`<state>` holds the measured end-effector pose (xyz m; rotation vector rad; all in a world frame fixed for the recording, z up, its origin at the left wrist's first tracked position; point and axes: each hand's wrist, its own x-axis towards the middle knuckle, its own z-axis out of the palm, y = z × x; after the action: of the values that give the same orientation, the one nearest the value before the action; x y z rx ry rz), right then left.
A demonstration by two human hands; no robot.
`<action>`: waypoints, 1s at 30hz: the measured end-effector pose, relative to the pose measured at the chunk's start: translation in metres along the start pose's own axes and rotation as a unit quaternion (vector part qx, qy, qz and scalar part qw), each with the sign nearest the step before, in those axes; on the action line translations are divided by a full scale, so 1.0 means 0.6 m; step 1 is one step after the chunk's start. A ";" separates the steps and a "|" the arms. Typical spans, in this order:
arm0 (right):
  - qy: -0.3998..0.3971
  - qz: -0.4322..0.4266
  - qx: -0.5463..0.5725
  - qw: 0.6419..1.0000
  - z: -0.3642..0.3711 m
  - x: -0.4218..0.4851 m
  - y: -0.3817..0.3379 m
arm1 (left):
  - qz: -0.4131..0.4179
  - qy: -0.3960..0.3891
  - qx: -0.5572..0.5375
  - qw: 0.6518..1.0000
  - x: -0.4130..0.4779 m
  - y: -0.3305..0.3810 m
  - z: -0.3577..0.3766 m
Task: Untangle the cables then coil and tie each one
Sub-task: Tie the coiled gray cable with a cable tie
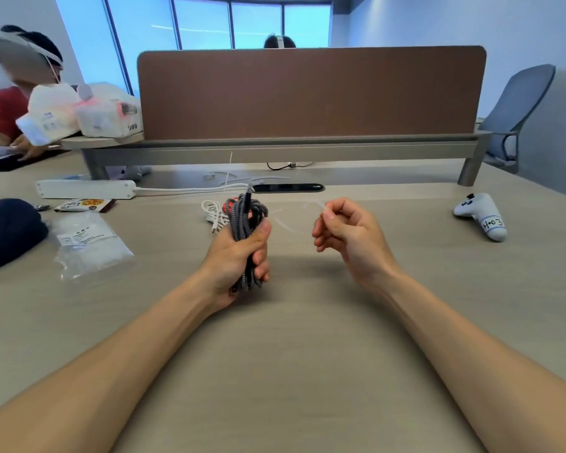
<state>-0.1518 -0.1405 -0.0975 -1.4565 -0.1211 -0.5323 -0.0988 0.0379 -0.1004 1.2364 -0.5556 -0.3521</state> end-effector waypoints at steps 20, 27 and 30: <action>-0.098 -0.062 0.001 0.993 0.011 -0.011 0.011 | -0.099 -0.001 -0.072 0.992 -0.008 -0.001 0.009; -0.167 -0.037 0.016 0.985 0.015 -0.015 0.014 | -0.116 -0.029 -0.071 0.990 -0.008 -0.002 0.007; -0.182 -0.024 0.013 0.983 0.015 -0.016 0.014 | -0.094 -0.020 -0.039 0.995 -0.007 -0.005 0.006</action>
<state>-0.1549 -0.1292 -0.1077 -1.5158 -0.4524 -0.2969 -0.1045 0.0363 -0.1033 1.2109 -0.4554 -0.5529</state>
